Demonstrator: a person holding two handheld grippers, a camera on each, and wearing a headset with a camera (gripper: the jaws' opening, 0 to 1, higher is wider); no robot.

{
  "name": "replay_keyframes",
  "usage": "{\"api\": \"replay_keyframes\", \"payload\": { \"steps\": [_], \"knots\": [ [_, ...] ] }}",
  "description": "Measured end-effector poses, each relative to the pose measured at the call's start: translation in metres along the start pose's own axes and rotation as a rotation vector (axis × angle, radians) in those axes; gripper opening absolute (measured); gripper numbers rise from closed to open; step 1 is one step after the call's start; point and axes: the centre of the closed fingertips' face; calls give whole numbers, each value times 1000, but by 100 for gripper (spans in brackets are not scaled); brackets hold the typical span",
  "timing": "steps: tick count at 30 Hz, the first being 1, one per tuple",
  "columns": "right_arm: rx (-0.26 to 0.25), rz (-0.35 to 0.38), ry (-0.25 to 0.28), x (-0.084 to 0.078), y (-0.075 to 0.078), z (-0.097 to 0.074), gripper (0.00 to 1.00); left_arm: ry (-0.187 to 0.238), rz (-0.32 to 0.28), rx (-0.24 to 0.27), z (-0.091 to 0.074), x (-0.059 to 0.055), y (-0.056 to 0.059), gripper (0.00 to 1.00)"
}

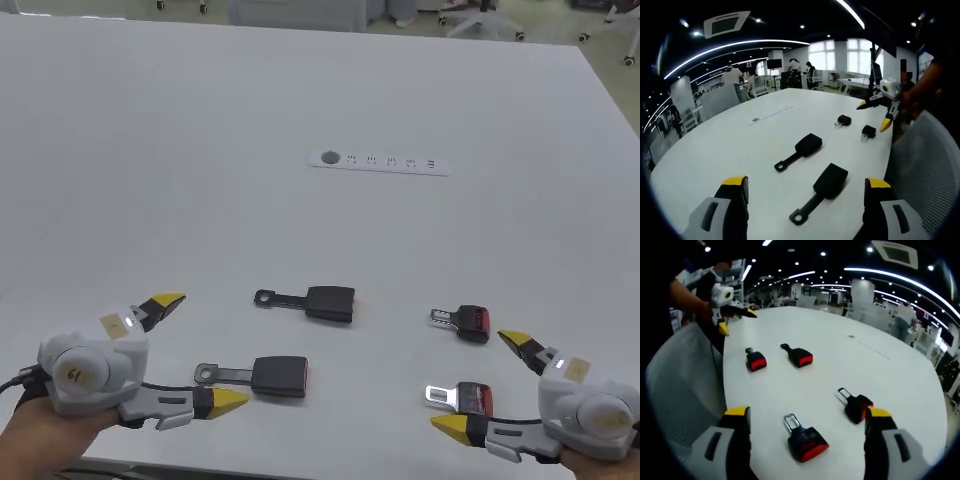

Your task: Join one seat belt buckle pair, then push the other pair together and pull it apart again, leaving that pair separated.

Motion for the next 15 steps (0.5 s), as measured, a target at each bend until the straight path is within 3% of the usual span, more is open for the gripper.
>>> {"api": "replay_keyframes", "payload": {
  "steps": [15],
  "knots": [
    [19, -5, -10, -2, 0, 1, 95, -2, -4, -3, -1, 2, 1, 97]
  ]
}}
Point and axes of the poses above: the centre of the closed fingertips' face, and the gripper's own axes: z roughly forward along the fingers, y roughly to its right, x roughly out of its top, and after that the axes turned 6 degrees about z, right-handed
